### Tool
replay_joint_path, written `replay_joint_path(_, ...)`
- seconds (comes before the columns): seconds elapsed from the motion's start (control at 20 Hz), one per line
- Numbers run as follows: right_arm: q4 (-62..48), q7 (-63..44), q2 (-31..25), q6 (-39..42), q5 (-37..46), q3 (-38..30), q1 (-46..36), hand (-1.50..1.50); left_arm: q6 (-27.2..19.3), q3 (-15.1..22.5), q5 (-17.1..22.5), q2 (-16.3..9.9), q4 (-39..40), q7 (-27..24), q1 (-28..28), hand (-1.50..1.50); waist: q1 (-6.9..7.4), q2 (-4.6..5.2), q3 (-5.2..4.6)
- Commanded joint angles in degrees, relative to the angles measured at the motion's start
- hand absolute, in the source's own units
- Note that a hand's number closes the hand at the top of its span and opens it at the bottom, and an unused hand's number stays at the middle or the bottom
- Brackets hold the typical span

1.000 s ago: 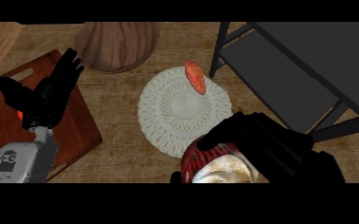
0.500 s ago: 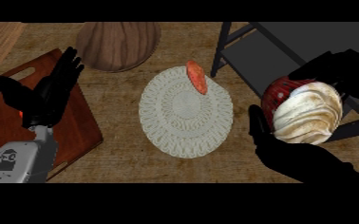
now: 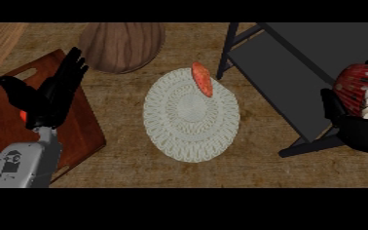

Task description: Pick the cupcake from the placemat and place it in the tiered shelf

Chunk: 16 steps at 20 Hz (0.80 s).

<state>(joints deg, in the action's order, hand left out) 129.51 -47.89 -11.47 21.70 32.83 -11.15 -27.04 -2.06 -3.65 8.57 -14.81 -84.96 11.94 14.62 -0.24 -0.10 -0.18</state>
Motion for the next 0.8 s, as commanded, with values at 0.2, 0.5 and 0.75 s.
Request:
replay_joint_path(0.2, -5.1, 9.6, -4.2, -0.3, -7.3, -9.0, 5.9, 1.5, 0.4, -0.6, -1.2, 1.3, 1.2, -2.7, -0.7, 0.0, 0.04, 0.12, 0.19)
replay_joint_path(0.5, -14.5, 17.8, -5.8, -2.8, -7.7, -11.3, 6.1, 1.5, 0.5, -1.1, -1.0, 0.8, 1.7, -0.6, 1.6, 0.0, 0.13, 0.44, 0.23)
replay_joint_path(0.75, -17.3, 15.5, -6.8, -8.5, -2.2, -14.6, 4.6, -1.5, 0.8, -0.4, -0.9, 1.1, 0.2, 0.0, 1.0, 0.0, 0.26, 0.56, 0.21)
